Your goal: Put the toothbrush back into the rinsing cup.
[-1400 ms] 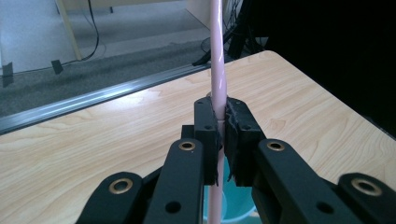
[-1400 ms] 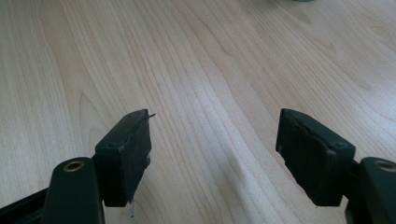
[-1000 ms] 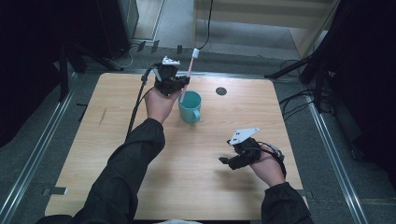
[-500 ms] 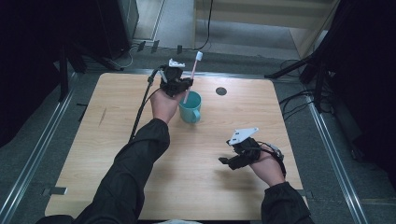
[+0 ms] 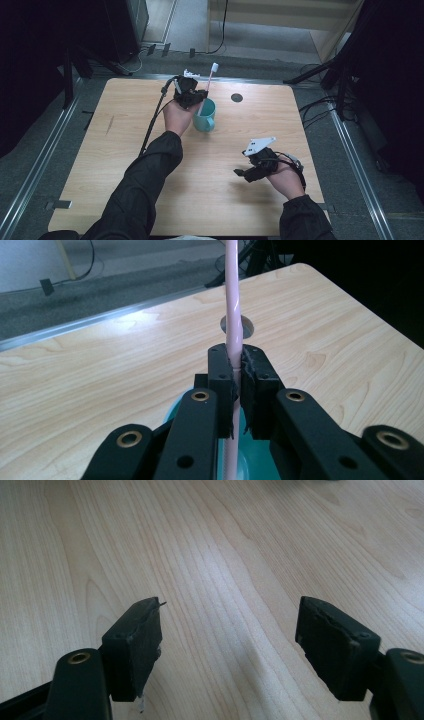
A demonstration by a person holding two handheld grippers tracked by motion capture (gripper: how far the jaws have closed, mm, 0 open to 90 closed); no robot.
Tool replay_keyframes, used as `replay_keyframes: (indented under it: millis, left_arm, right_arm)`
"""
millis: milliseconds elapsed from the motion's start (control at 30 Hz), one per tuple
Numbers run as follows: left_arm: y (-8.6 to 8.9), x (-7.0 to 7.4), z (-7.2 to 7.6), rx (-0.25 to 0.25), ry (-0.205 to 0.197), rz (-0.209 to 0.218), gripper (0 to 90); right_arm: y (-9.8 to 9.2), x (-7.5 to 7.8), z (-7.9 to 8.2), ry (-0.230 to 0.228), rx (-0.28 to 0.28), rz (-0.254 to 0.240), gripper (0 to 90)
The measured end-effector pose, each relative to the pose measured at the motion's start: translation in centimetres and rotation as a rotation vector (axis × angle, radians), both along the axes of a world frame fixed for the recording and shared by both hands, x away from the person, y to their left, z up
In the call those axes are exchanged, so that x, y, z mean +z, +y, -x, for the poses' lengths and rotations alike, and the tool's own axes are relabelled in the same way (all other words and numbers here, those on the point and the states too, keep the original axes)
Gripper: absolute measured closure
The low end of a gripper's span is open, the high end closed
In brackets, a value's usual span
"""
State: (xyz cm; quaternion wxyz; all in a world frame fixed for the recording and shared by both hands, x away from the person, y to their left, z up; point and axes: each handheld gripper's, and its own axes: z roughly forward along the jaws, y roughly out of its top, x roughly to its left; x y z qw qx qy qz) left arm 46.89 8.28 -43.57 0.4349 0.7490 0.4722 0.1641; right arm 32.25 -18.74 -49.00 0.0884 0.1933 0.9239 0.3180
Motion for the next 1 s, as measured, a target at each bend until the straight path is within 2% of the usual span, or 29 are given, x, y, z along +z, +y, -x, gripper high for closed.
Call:
replay_keyframes:
  millis: [300,533,700,1000]
  left_arm:
    - [0.1,-1.0,0.2,-0.005,0.032,-0.016,84.3]
    - [0.0,-1.8,0.3,-0.003,0.051,-0.011,84.3]
    - [-0.2,-2.2,0.3,-0.010,0.075,-0.037,84.3]
    - [-0.2,-2.6,0.2,-0.017,0.104,-0.054,84.1]
  right_arm:
    - [0.1,0.0,0.0,0.000,0.000,0.002,26.4]
    - [0.1,0.0,0.0,0.000,0.002,0.004,26.4]
    - [0.1,0.0,0.0,0.002,0.001,0.004,26.4]
    - [0.1,0.0,0.0,0.002,0.002,0.006,26.4]
